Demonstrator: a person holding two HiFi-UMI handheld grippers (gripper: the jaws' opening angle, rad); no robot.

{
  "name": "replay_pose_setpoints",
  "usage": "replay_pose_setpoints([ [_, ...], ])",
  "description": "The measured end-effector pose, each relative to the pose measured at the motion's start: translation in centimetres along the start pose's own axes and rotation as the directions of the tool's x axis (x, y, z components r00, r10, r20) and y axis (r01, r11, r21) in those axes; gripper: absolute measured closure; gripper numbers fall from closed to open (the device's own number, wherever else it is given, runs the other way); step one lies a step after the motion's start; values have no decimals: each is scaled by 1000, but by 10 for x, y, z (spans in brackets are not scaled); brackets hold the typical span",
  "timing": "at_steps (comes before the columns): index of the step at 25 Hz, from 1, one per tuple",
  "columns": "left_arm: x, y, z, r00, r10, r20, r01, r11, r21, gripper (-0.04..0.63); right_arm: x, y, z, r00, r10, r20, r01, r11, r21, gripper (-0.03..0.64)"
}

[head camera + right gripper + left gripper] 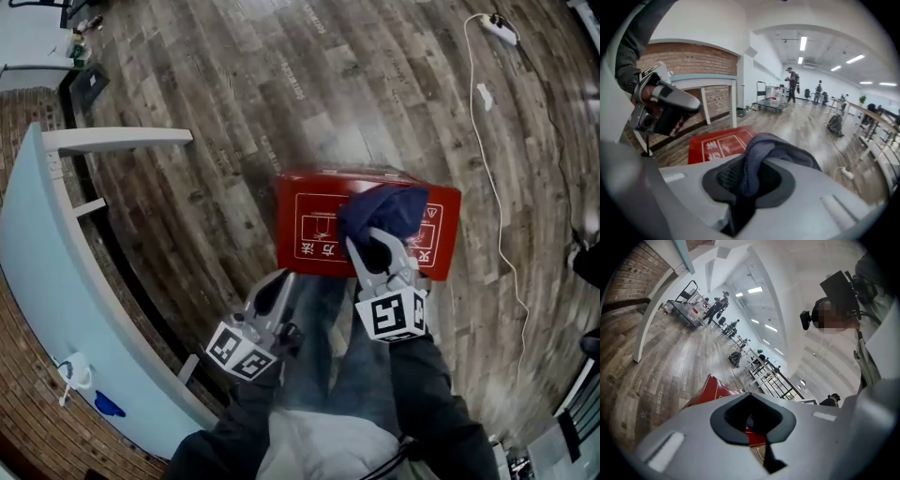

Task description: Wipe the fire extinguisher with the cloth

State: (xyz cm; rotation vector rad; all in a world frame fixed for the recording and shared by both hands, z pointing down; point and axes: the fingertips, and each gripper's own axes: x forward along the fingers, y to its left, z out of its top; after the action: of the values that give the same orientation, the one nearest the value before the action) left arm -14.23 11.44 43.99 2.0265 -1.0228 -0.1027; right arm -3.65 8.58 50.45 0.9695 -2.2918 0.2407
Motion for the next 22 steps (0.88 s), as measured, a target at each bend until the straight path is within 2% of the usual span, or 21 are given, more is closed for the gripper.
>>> replay_pose_setpoints([
  [2, -2, 3, -5, 1000, -6, 15, 6, 1000, -18, 592, -32, -49, -32, 988, -155, -11, 155, 983, 95, 560],
  [3, -3, 5, -5, 1000, -13, 23, 13, 1000, -24, 592, -49, -73, -52, 974, -217, -61, 224, 960, 166, 560],
  [5, -5, 9, -5, 999, -27, 33, 28, 999, -33, 592, -72, -101, -77, 950, -270, -160, 302, 924, 233, 560],
  [6, -7, 10, -5, 999, -32, 39, 34, 999, -38, 592, -76, -104, -80, 944, -275, -182, 313, 921, 232, 560],
  [8, -11, 14, -5, 998, -35, 60, 38, 998, -46, 592, -64, -92, -68, 949, -259, -181, 292, 937, 189, 560],
  [9, -13, 16, -5, 997, -33, 74, 37, 998, -48, 592, -49, -79, -54, 961, -225, -162, 250, 956, 153, 560],
  [11, -14, 23, -8, 995, -27, 96, 32, 998, -53, 592, -10, -35, -19, 986, -100, -130, 109, 992, 63, 560],
  [12, -15, 26, -10, 995, -23, 100, 29, 998, -57, 592, 9, -6, 0, 993, -28, -112, 30, 999, 18, 560],
  [13, -16, 29, -13, 995, -19, 99, 25, 998, -58, 592, 25, 23, 19, 996, 38, -81, -41, 999, -30, 560],
  [15, -20, 34, -18, 996, -7, 90, 13, 998, -60, 592, 42, 77, 43, 987, 154, -38, -158, 976, -149, 560],
  [17, -27, 38, -21, 997, 10, 82, -5, 998, -65, 592, 36, 104, 39, 974, 218, -54, -224, 954, -200, 560],
  [19, -34, 39, -22, 996, 24, 82, -19, 997, -71, 592, 17, 91, 27, 974, 221, -49, -226, 961, -157, 560],
  [20, -35, 40, -21, 996, 26, 86, -20, 997, -72, 592, 5, 71, 19, 981, 190, -36, -193, 974, -119, 560],
  [22, -37, 42, -20, 995, 21, 93, -14, 997, -71, 592, -28, 15, -16, 996, 36, -78, -35, 999, 9, 560],
])
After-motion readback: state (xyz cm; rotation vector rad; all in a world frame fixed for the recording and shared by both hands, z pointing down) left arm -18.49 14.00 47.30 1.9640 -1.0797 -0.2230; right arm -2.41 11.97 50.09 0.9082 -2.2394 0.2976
